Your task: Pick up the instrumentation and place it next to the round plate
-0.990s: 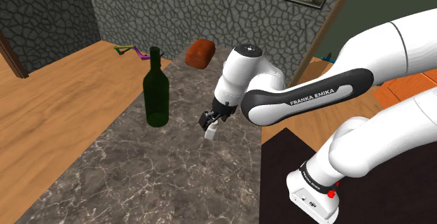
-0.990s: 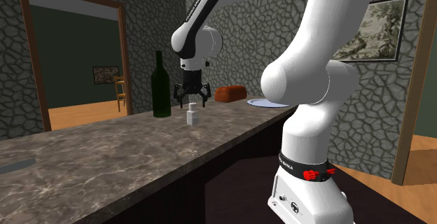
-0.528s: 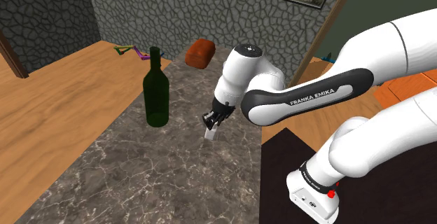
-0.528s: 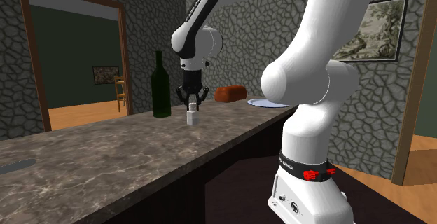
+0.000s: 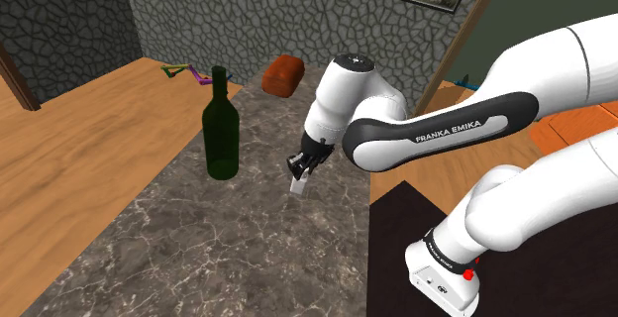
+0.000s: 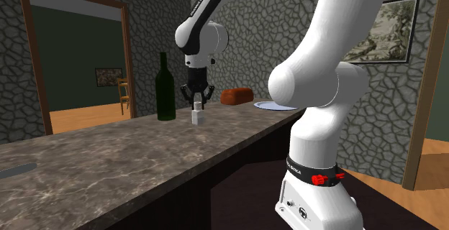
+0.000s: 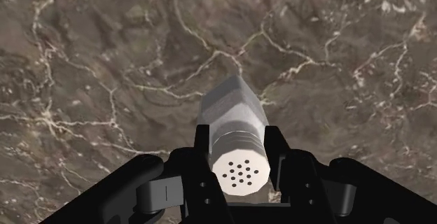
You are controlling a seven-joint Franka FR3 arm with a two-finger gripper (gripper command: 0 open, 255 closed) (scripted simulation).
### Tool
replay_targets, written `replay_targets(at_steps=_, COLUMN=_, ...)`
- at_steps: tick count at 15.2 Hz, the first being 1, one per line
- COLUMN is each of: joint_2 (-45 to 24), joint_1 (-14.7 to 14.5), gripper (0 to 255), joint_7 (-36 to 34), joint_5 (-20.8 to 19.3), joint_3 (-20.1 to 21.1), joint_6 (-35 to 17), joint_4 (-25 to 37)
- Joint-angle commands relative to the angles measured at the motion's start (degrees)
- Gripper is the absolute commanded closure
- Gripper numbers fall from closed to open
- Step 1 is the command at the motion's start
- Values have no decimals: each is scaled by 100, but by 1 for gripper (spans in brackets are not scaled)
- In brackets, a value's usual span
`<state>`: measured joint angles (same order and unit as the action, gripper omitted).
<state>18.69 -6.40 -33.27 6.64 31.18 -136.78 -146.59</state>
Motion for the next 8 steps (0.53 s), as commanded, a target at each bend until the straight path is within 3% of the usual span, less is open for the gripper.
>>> replay_targets(at_steps=1, joint_2=108, joint_1=-27, gripper=255, joint_7=45, joint_5=45, joint_3=-43, joint_6=169, joint_4=64)
replay_targets(at_steps=8, joint_2=427, joint_1=-85, gripper=255, joint_7=166, joint_5=131, joint_3=-192, joint_6=786, joint_4=378)
